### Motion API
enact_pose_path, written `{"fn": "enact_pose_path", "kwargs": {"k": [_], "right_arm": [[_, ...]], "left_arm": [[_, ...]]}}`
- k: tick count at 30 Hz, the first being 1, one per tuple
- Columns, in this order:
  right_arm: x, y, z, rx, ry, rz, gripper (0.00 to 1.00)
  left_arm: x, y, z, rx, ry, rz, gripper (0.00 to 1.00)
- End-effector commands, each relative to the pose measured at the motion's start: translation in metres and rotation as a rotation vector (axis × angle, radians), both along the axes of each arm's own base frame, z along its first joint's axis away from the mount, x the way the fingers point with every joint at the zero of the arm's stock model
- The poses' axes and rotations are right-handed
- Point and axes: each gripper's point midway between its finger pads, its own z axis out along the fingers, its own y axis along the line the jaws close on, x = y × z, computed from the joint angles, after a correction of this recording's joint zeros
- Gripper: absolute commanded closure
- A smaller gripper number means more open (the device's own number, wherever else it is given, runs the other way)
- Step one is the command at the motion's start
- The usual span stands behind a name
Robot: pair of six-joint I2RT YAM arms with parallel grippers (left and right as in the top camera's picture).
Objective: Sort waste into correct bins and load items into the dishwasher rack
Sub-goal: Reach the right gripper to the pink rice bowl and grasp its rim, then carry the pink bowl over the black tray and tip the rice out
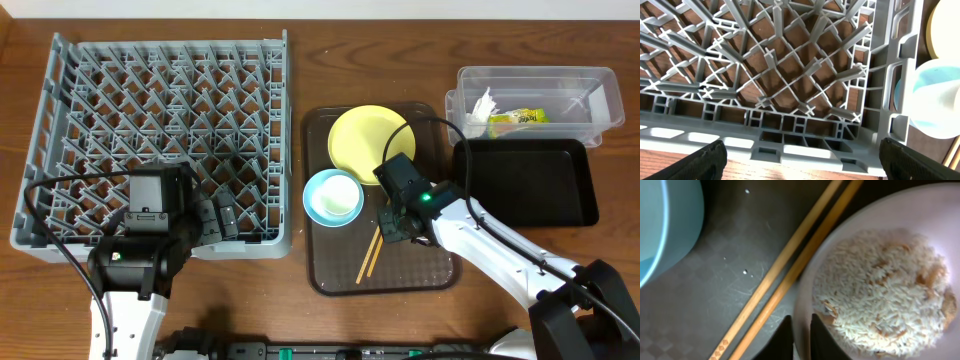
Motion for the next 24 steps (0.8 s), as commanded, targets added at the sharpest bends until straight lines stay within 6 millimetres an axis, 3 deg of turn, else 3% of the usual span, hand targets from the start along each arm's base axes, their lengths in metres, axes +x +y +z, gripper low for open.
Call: {"fn": "enact_pose_path", "kwargs": {"k": [1, 9, 13, 17, 20, 24], "right_arm": [[0.000, -0.001, -0.001, -0.010, -0.007, -0.014, 0.99], [-0.004, 0.014, 0.006, 0.072, 0.023, -0.004, 0.99], [0.006, 0.028, 0.037, 0.160, -0.029, 0.008, 0.99], [0.023, 0.030, 0.078, 0.258, -0.109, -0.016, 0.99], [0.032, 0.023, 0.103, 0.347, -0.143, -0.028, 0.99], [0.040, 0.002, 0.120, 0.451, -0.148, -0.069, 0.99]], "left_arm": [[0.004, -0.001, 0.009, -0.005, -0.024, 0.006, 0.02], [0.004, 0.000, 0.009, -0.005, -0.024, 0.007, 0.02], [0.004, -0.001, 0.009, -0.005, -0.024, 0.006, 0.02], [0.004, -0.001, 0.009, -0.005, -0.023, 0.006, 0.02], [0.004, -0.001, 0.009, -0.005, -0.023, 0.006, 0.02], [0.004, -0.001, 0.009, -0.005, -0.024, 0.006, 0.02]]}}
